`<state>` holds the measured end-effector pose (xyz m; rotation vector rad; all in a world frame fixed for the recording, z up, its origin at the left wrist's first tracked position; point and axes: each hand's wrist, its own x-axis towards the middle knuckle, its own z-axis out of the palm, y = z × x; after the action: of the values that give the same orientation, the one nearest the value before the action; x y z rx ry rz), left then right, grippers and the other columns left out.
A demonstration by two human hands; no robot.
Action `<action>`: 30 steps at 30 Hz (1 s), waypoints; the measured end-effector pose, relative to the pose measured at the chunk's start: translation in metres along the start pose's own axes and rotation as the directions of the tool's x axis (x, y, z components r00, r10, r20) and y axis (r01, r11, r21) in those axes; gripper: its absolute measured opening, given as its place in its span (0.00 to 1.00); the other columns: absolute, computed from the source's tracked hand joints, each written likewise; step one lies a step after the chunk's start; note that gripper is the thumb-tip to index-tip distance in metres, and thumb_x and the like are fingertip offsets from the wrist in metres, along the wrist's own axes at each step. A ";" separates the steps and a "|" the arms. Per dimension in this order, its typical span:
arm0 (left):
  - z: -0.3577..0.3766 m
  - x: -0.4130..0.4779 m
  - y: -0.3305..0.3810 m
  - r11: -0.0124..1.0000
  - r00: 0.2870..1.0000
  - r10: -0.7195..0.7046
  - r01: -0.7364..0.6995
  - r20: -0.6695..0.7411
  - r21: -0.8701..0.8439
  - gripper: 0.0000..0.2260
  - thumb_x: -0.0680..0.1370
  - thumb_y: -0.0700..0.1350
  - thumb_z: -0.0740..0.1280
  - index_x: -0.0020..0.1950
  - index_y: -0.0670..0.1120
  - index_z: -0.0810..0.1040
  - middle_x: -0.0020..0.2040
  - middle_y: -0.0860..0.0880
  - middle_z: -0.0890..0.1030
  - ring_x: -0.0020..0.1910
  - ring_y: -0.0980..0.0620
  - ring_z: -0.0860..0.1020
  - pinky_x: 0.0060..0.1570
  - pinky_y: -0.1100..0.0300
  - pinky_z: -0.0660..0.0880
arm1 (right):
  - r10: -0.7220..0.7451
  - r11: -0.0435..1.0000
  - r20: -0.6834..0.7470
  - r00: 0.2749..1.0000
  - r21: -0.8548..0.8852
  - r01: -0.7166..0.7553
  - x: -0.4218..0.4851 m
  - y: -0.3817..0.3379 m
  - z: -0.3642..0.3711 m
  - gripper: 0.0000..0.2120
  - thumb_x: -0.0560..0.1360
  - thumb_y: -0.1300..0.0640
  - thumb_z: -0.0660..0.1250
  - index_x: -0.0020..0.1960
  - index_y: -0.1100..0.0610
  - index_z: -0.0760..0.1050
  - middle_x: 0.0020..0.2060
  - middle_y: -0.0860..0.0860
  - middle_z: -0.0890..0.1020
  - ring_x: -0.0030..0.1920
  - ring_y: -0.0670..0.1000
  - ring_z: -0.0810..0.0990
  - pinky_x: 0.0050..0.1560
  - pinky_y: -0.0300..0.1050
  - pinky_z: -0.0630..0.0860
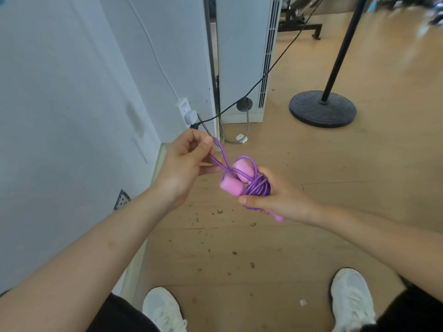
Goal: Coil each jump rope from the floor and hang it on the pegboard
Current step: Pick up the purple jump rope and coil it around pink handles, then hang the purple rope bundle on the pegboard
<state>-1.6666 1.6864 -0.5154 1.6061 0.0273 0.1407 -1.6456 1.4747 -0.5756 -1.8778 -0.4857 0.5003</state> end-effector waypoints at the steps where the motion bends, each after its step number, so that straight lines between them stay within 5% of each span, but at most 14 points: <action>1: 0.000 0.000 0.000 1.000 1.000 0.008 -0.008 0.025 0.014 0.06 0.84 0.41 0.62 0.47 0.44 0.74 0.36 0.53 0.78 0.39 0.51 0.81 0.43 0.56 0.81 | 0.001 1.000 0.014 1.000 -0.029 0.000 0.000 0.002 0.000 0.23 0.69 0.44 0.76 0.60 0.43 0.71 0.39 0.52 0.83 0.31 0.52 0.79 0.35 0.55 0.78; 4: -0.001 0.001 0.003 0.998 0.995 0.024 -0.029 0.099 0.048 0.06 0.83 0.41 0.62 0.47 0.45 0.73 0.36 0.54 0.79 0.41 0.50 0.80 0.46 0.57 0.80 | 0.034 0.995 0.017 0.999 -0.093 -0.032 0.001 0.009 -0.001 0.39 0.62 0.29 0.74 0.68 0.39 0.66 0.56 0.46 0.80 0.52 0.48 0.82 0.59 0.56 0.78; 7: -0.001 -0.001 0.002 0.990 0.984 0.015 -0.039 0.178 0.136 0.05 0.83 0.41 0.63 0.48 0.43 0.74 0.39 0.46 0.79 0.42 0.46 0.78 0.49 0.49 0.79 | -0.003 0.995 -0.060 0.998 -0.100 -0.003 0.004 0.003 -0.005 0.39 0.63 0.28 0.70 0.71 0.36 0.65 0.60 0.41 0.75 0.58 0.44 0.77 0.62 0.52 0.76; 12: 0.003 -0.001 0.001 0.982 0.960 0.014 -0.065 0.278 0.176 0.04 0.82 0.39 0.64 0.49 0.39 0.76 0.41 0.39 0.77 0.40 0.46 0.78 0.49 0.47 0.79 | -0.197 0.980 -0.139 0.970 -0.045 0.193 0.010 -0.017 -0.010 0.16 0.73 0.50 0.74 0.57 0.36 0.76 0.54 0.42 0.82 0.54 0.43 0.80 0.56 0.45 0.78; 16: 0.005 0.000 -0.001 0.982 0.946 0.066 -0.118 0.318 0.145 0.04 0.81 0.38 0.65 0.48 0.38 0.78 0.41 0.36 0.79 0.40 0.49 0.81 0.46 0.58 0.80 | -0.286 0.958 -0.096 0.953 -0.019 0.286 0.014 -0.032 -0.007 0.03 0.75 0.58 0.73 0.49 0.56 0.83 0.42 0.52 0.85 0.41 0.44 0.80 0.44 0.41 0.77; 19: 0.006 -0.001 0.000 0.986 0.958 0.063 -0.103 0.280 0.130 0.05 0.80 0.37 0.66 0.49 0.37 0.79 0.40 0.38 0.80 0.39 0.50 0.81 0.45 0.58 0.80 | -0.316 0.948 -0.095 0.944 -0.010 0.317 0.021 -0.036 -0.008 0.03 0.76 0.61 0.72 0.45 0.60 0.81 0.39 0.56 0.85 0.39 0.49 0.82 0.44 0.46 0.79; 23: -0.002 -0.004 0.011 0.986 0.987 0.043 -0.068 0.157 0.154 0.04 0.80 0.38 0.67 0.50 0.39 0.81 0.39 0.43 0.80 0.36 0.55 0.79 0.42 0.62 0.78 | -0.281 0.955 -0.064 0.958 0.075 0.286 0.035 -0.045 -0.013 0.05 0.76 0.61 0.71 0.41 0.57 0.79 0.32 0.49 0.83 0.33 0.46 0.81 0.38 0.41 0.77; 30: -0.032 -0.024 0.042 0.975 0.997 -0.054 0.042 0.053 0.218 0.06 0.79 0.36 0.68 0.53 0.40 0.84 0.40 0.51 0.83 0.39 0.56 0.78 0.42 0.60 0.73 | -0.282 0.939 -0.096 0.955 0.176 0.295 0.059 -0.078 -0.007 0.03 0.73 0.63 0.74 0.45 0.61 0.81 0.33 0.55 0.84 0.31 0.50 0.80 0.36 0.44 0.80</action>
<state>-1.6964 1.7144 -0.4738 1.8256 0.0374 0.0545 -1.6007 1.5276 -0.5063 -1.6024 -0.6336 0.2728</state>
